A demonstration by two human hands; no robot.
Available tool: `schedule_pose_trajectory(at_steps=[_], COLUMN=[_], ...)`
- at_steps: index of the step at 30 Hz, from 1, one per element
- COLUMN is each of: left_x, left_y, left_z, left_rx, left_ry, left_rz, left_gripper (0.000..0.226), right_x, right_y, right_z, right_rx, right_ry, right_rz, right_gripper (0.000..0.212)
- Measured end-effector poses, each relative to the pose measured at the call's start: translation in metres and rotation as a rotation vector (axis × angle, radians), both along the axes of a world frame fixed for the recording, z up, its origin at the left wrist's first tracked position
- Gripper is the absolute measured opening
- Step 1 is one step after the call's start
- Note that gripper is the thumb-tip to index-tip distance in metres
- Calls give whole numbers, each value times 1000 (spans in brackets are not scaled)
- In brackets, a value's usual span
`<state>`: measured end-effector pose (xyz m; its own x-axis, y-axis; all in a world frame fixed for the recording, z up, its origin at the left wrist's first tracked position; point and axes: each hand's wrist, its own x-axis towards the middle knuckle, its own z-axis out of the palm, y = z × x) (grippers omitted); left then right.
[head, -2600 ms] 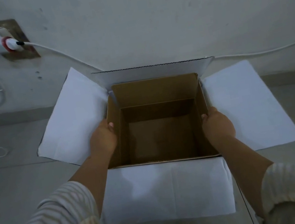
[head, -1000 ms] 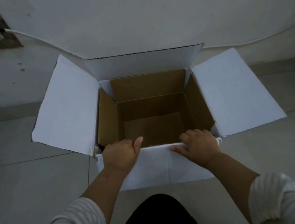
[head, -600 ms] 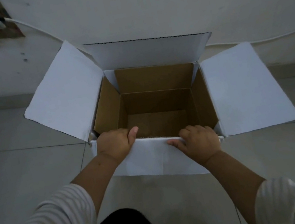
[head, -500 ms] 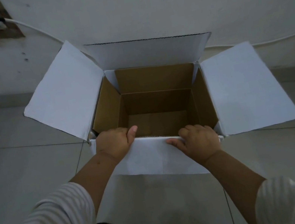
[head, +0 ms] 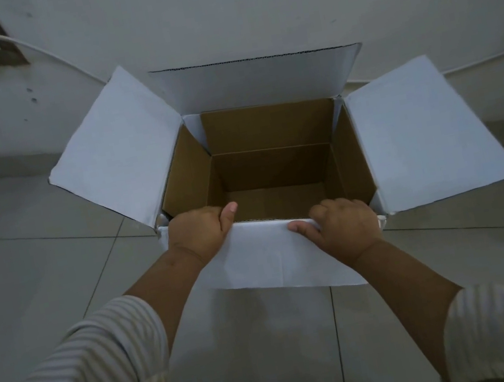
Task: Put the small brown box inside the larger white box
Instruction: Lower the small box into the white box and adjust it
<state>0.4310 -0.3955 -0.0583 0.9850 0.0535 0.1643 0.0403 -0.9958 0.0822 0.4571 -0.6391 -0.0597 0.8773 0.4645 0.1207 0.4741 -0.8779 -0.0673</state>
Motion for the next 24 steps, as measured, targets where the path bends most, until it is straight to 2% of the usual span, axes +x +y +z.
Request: schedule_pose_trajectory(at_steps=[5, 9, 13, 24], left_x=[11, 20, 28, 53], left_y=[-62, -105, -141, -220], left_z=[2, 3, 5, 5], left_rx=[-13, -27, -53, -46], left_ry=[13, 26, 55, 38], left_rz=[-24, -28, -50, -117], left_gripper=[57, 58, 59, 61], right_x=[7, 11, 15, 34], right_y=[-61, -103, -140, -221], right_z=[-2, -3, -3, -9], right_rx=[19, 20, 20, 62], right_ry=[-71, -87, -106, -173], right_rz=[-38, -84, -99, -110], right_gripper=[81, 78, 85, 75])
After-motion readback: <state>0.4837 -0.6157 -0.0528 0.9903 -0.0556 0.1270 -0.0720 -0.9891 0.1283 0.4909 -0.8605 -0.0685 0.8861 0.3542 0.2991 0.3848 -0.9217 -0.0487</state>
